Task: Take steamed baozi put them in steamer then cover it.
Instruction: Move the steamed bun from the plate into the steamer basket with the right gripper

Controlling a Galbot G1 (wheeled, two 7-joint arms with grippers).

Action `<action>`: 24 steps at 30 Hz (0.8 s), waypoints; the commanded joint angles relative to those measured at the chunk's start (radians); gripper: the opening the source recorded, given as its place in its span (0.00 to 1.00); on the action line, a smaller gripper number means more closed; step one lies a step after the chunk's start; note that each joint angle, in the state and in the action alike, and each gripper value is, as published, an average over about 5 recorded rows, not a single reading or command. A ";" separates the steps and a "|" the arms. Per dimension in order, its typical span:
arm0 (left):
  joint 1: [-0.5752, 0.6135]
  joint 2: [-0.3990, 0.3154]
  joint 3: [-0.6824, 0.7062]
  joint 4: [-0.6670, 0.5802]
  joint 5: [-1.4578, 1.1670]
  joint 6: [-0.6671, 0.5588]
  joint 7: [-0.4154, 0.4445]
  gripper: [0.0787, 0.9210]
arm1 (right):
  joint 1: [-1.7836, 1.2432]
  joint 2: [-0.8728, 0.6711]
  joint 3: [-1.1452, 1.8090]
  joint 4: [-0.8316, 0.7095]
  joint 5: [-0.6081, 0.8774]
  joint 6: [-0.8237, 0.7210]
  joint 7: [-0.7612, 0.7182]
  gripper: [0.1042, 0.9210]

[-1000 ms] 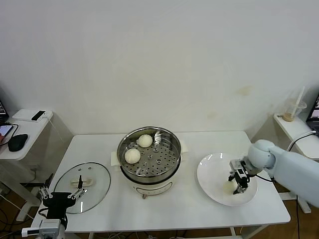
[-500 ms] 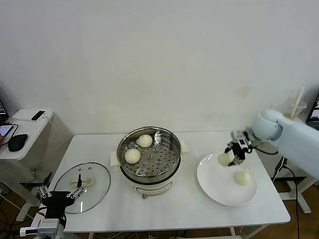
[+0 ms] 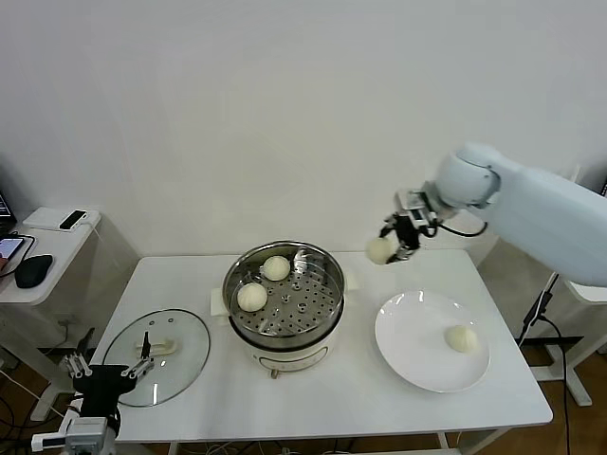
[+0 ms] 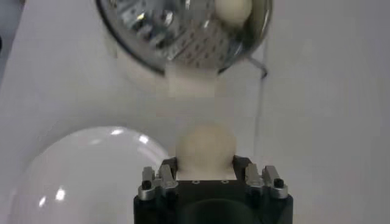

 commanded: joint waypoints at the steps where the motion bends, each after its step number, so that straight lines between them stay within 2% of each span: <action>1: 0.001 -0.002 -0.011 -0.001 0.000 0.000 0.000 0.88 | 0.049 0.191 -0.065 -0.006 0.034 0.039 0.036 0.58; 9: 0.004 -0.019 -0.019 -0.002 -0.002 -0.003 -0.005 0.88 | -0.025 0.285 -0.130 0.007 -0.027 0.191 0.075 0.58; 16: -0.001 -0.031 -0.022 -0.006 -0.001 -0.002 -0.006 0.88 | -0.077 0.325 -0.166 -0.013 -0.194 0.351 0.134 0.58; 24: -0.006 -0.031 -0.027 0.002 -0.004 -0.004 -0.005 0.88 | -0.080 0.346 -0.187 -0.001 -0.227 0.436 0.162 0.58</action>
